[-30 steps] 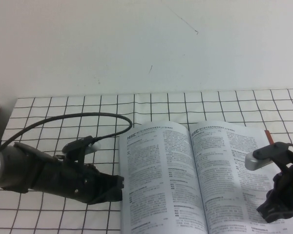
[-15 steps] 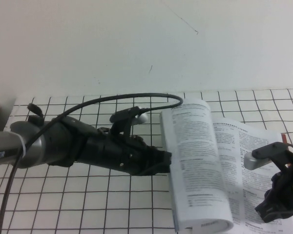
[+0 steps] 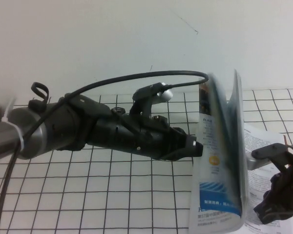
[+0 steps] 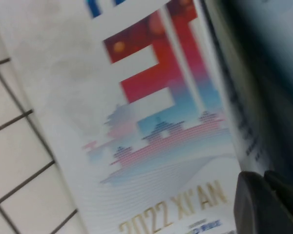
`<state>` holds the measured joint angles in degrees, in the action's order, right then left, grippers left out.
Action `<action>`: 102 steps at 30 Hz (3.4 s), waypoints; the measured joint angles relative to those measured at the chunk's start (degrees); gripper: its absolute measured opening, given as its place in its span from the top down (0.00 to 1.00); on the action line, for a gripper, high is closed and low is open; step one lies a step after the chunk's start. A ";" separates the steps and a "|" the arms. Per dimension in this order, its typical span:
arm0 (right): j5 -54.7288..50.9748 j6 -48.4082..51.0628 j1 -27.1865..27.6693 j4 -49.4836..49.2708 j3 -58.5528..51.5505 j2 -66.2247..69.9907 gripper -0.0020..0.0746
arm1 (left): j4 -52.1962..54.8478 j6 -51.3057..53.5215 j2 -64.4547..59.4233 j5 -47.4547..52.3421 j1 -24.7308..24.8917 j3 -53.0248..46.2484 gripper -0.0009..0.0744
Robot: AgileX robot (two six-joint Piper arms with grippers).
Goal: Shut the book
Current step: 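Close the open booklet and leave it lying on the table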
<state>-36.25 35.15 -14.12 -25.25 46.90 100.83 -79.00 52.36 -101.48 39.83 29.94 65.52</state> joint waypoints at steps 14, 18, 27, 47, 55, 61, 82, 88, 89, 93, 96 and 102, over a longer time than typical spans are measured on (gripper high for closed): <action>-4.93 -12.64 0.00 9.85 0.99 -21.74 0.98 | 1.49 -0.36 19.29 0.78 0.12 0.00 0.99; -9.25 -18.88 0.00 16.63 6.34 -30.94 0.98 | 5.92 -0.95 24.33 0.88 0.12 0.00 0.99; -14.99 -17.68 0.00 21.94 19.37 -50.62 0.98 | 26.50 -10.64 41.06 1.81 0.12 0.00 0.99; 1.22 -6.59 0.00 5.01 -8.42 -84.39 0.98 | 51.21 -37.91 72.27 11.39 0.12 -14.77 0.99; 18.02 -4.59 0.00 4.02 -21.53 -84.98 0.98 | 60.60 -38.11 77.75 -3.94 0.12 -28.43 0.99; 22.47 -4.49 0.00 3.82 -24.99 -84.98 0.98 | 61.87 -38.11 77.75 -13.33 0.12 -31.48 0.99; 16.39 -4.35 0.00 1.84 -29.09 -84.98 0.98 | 61.96 -38.43 77.75 -13.62 0.12 -31.51 0.99; 15.95 -4.35 0.00 1.84 -29.09 -84.98 0.98 | 61.96 -38.43 77.75 -12.37 0.12 -31.64 0.99; 15.95 -4.35 0.00 1.84 -29.09 -84.98 0.98 | 61.96 -38.43 77.75 -12.37 0.12 -31.64 0.99; 15.95 -4.35 0.00 1.84 -29.09 -84.98 0.98 | 61.96 -38.43 77.75 -11.67 0.12 -31.64 0.99; 15.95 -4.35 0.00 1.84 -29.09 -84.98 0.98 | 62.69 -38.43 77.75 -11.02 0.12 -31.64 0.99; 15.95 -4.35 0.00 1.84 -29.09 -84.98 0.98 | 69.64 -38.96 78.07 -11.82 -0.11 -32.83 0.99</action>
<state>-20.30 30.81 -14.12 -23.40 17.81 15.84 -9.35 13.40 -23.41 28.01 29.82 32.68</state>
